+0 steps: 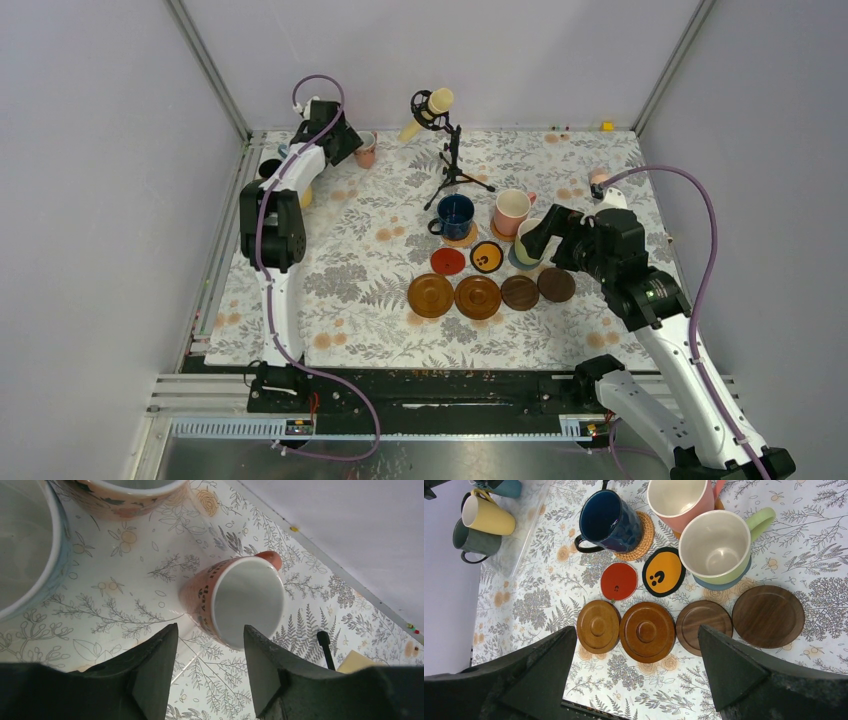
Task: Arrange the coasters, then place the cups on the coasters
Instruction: Pick up the cup at the corner of the board.
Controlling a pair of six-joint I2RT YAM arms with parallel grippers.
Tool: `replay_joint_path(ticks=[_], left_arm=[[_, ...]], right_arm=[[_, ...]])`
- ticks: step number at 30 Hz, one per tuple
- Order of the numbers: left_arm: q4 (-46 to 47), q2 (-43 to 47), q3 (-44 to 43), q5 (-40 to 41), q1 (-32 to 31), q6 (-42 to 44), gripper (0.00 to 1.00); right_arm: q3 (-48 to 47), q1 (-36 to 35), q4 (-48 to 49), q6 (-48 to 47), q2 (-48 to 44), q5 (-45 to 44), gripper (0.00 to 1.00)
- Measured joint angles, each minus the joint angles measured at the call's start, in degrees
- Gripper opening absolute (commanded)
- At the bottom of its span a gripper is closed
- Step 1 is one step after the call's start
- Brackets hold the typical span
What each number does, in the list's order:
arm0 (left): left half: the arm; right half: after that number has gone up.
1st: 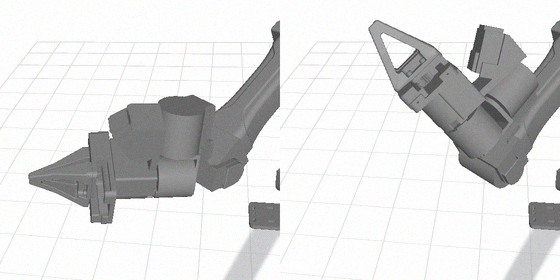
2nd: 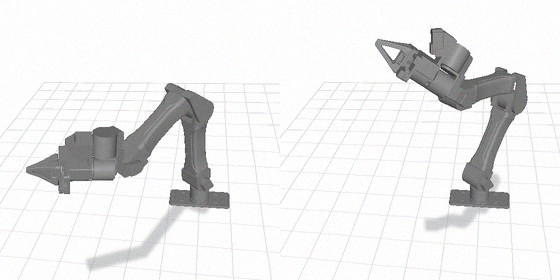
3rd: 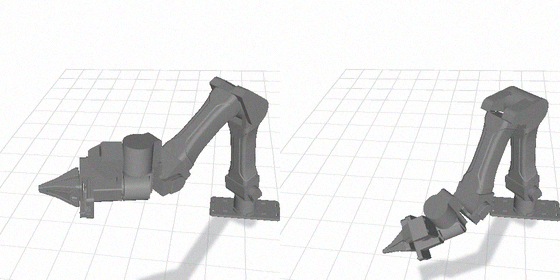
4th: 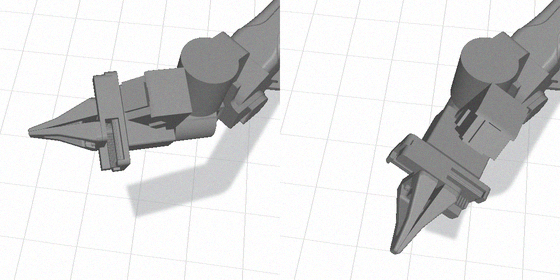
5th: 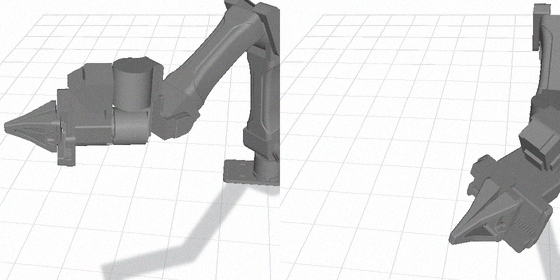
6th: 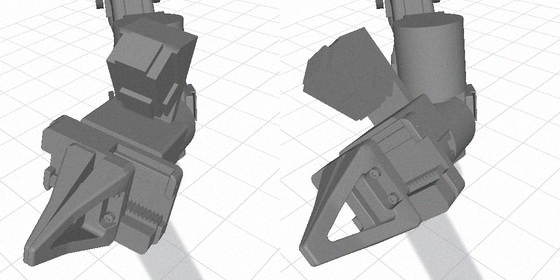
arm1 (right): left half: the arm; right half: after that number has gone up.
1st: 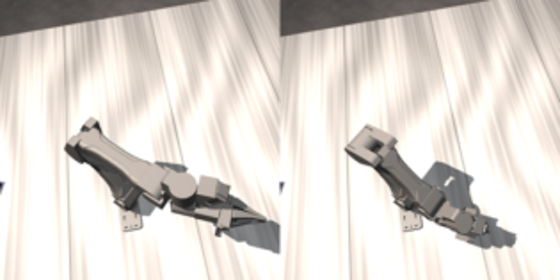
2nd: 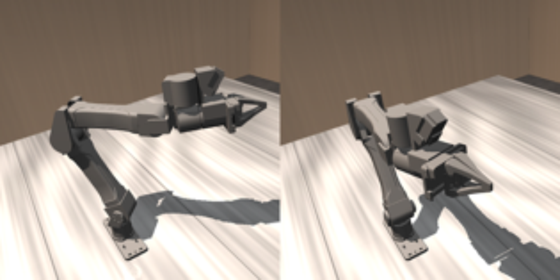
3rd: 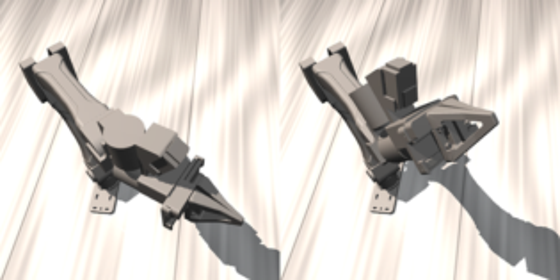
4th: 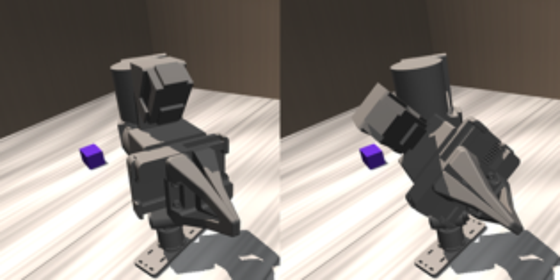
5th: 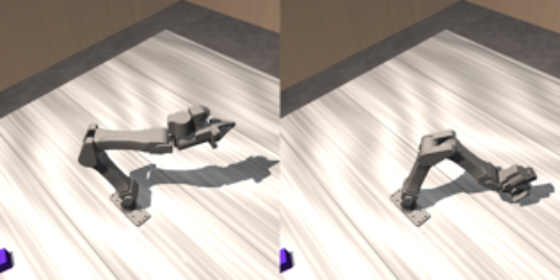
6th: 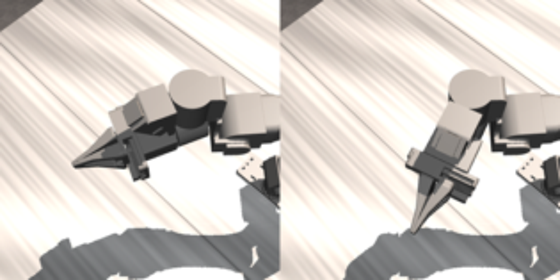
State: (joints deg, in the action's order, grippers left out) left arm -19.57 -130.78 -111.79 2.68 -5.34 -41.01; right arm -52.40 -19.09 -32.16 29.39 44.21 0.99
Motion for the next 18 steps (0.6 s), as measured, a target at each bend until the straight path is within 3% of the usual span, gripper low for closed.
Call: replay_joint_path(ticks=[8, 18], left_arm=[[0.5, -1.9, 0.0, -1.7, 0.7, 0.0, 0.42], [1.3, -2.4, -0.8, -3.2, 0.8, 0.6, 0.24]], right_arm=[[0.0, 0.0, 0.0, 0.1, 0.2, 0.1, 1.0], [0.0, 0.0, 0.4, 0.7, 0.7, 0.2, 1.0]])
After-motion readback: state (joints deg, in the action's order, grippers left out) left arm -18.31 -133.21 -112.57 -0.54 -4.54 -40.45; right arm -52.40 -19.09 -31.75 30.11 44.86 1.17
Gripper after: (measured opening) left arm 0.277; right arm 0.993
